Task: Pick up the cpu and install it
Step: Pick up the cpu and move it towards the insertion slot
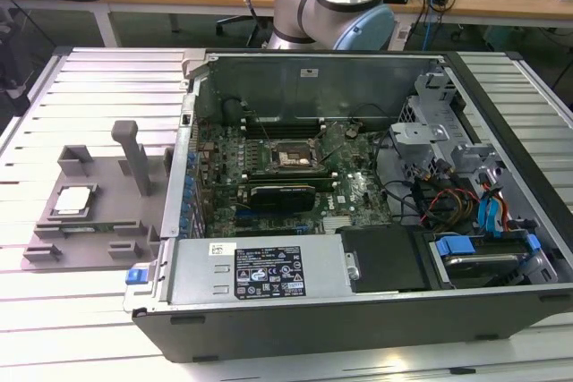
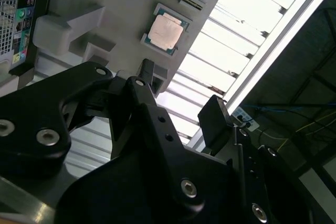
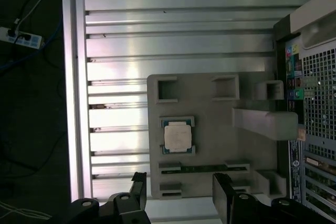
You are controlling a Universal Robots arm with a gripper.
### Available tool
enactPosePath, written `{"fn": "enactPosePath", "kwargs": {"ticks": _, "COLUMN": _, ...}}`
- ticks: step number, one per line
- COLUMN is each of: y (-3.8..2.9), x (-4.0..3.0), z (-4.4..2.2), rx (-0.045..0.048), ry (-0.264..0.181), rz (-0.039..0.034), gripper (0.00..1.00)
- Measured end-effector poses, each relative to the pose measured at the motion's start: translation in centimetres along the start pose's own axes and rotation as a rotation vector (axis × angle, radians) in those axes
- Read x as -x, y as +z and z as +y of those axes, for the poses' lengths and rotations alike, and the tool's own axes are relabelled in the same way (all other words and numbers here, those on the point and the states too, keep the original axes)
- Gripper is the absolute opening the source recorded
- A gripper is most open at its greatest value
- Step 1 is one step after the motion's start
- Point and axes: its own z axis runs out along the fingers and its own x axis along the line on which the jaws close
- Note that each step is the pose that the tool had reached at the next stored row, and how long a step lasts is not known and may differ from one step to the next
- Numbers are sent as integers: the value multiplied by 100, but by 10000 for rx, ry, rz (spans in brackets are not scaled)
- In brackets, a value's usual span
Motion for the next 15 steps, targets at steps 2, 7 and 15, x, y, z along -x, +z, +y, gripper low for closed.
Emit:
{"fn": "enactPosePath", "kwargs": {"ticks": 2, "y": 9, "x": 0, "z": 0, "rx": -1, "ry": 0, "rz": 1, "gripper": 62}}
{"fn": "enactPosePath", "kwargs": {"ticks": 7, "y": 29, "x": 0, "z": 0, "rx": 0, "ry": -1, "rz": -1, "gripper": 62}}
{"fn": "enactPosePath", "kwargs": {"ticks": 15, "y": 59, "x": -1, "z": 0, "rx": 0, "ry": 0, "rz": -1, "gripper": 62}}
